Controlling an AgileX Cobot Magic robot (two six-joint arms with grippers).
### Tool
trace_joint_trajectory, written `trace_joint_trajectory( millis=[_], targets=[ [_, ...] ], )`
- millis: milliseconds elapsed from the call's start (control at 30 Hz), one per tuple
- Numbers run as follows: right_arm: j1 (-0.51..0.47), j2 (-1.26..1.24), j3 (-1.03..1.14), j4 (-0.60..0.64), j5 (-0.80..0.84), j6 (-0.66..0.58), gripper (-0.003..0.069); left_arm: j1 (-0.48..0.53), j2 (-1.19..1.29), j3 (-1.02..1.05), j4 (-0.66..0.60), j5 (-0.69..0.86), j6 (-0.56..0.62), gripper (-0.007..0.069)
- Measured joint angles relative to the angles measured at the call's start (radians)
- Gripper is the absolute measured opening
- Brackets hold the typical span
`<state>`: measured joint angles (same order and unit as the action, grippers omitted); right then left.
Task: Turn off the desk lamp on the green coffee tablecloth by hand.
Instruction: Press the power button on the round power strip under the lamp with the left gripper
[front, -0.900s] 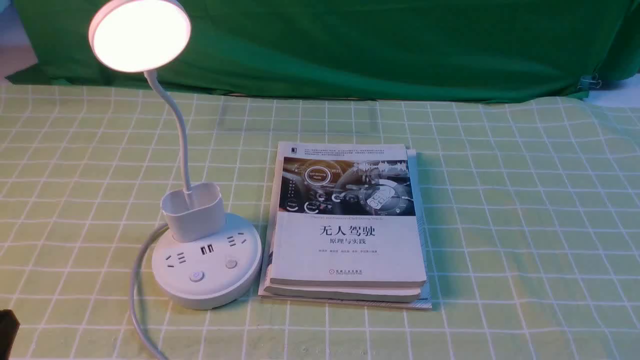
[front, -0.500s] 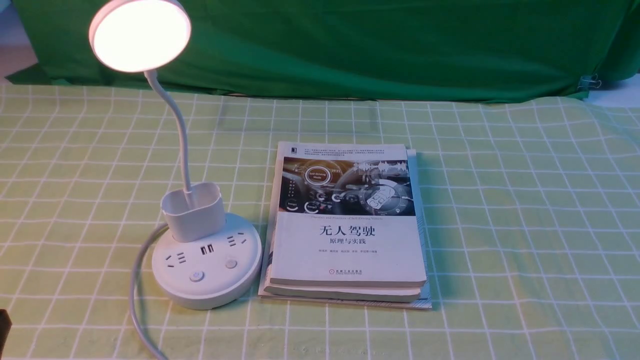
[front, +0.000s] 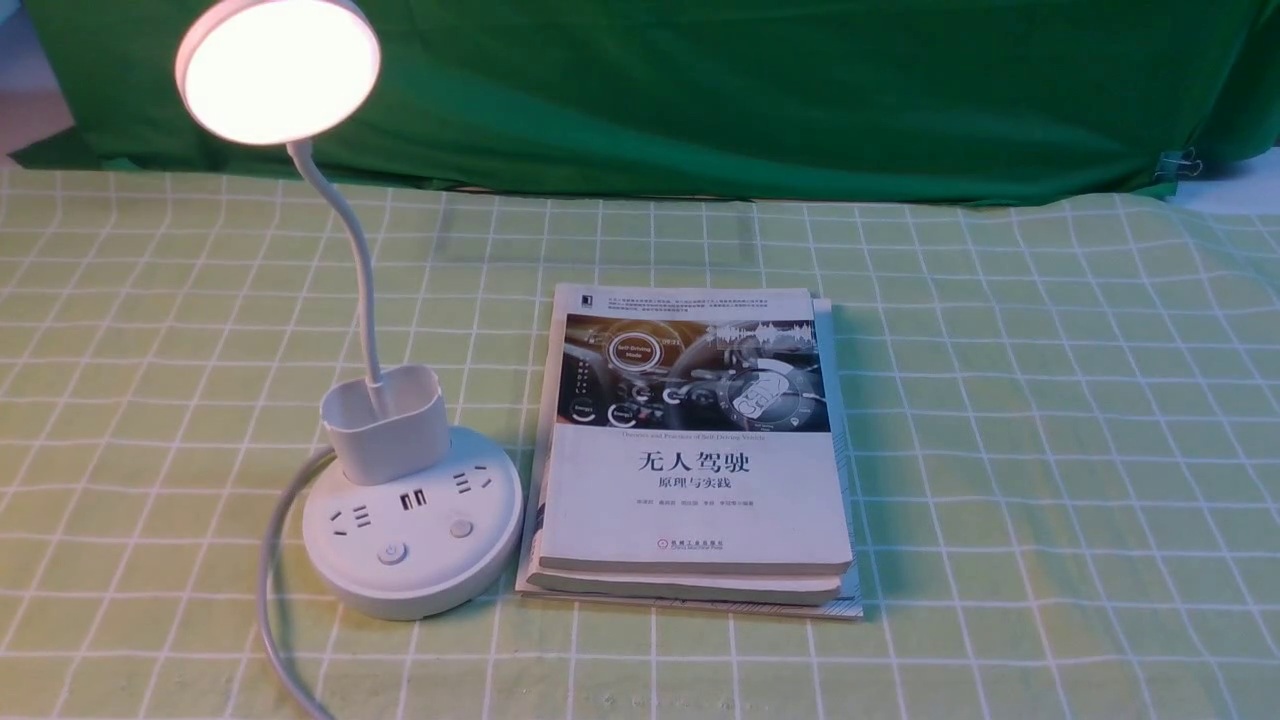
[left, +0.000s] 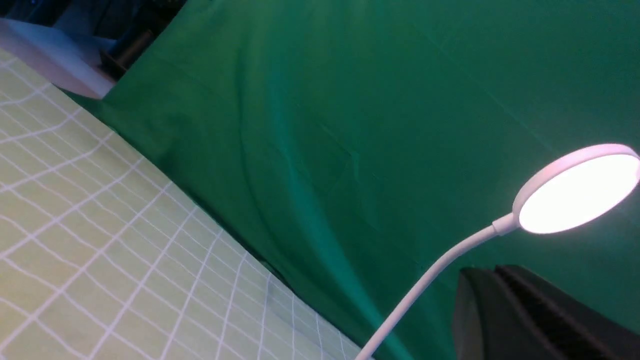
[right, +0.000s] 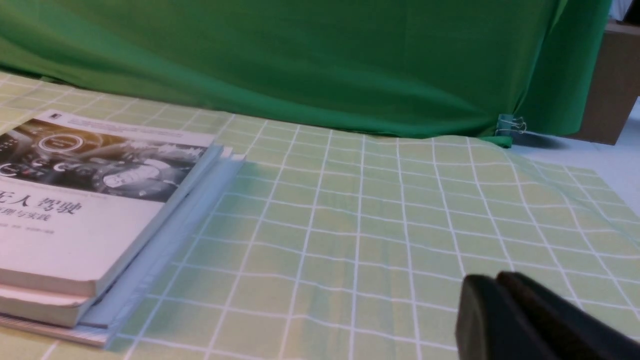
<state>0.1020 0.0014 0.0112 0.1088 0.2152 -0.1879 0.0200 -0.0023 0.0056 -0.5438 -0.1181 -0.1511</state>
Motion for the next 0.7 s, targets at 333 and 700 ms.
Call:
trace_joint_trajectory(
  millis=[333, 700],
  targets=[
    [0.0, 0.0, 0.0, 0.0, 0.0, 0.0, 0.0029, 0.0, 0.271, -0.405, 0.182, 0.568, 0.119, 0.0001],
    [0.0, 0.0, 0.0, 0.0, 0.0, 0.0, 0.0029, -0.242, 0.949, -0.695, 0.301, 0.93, 0.313, 0.0003]
  ],
)
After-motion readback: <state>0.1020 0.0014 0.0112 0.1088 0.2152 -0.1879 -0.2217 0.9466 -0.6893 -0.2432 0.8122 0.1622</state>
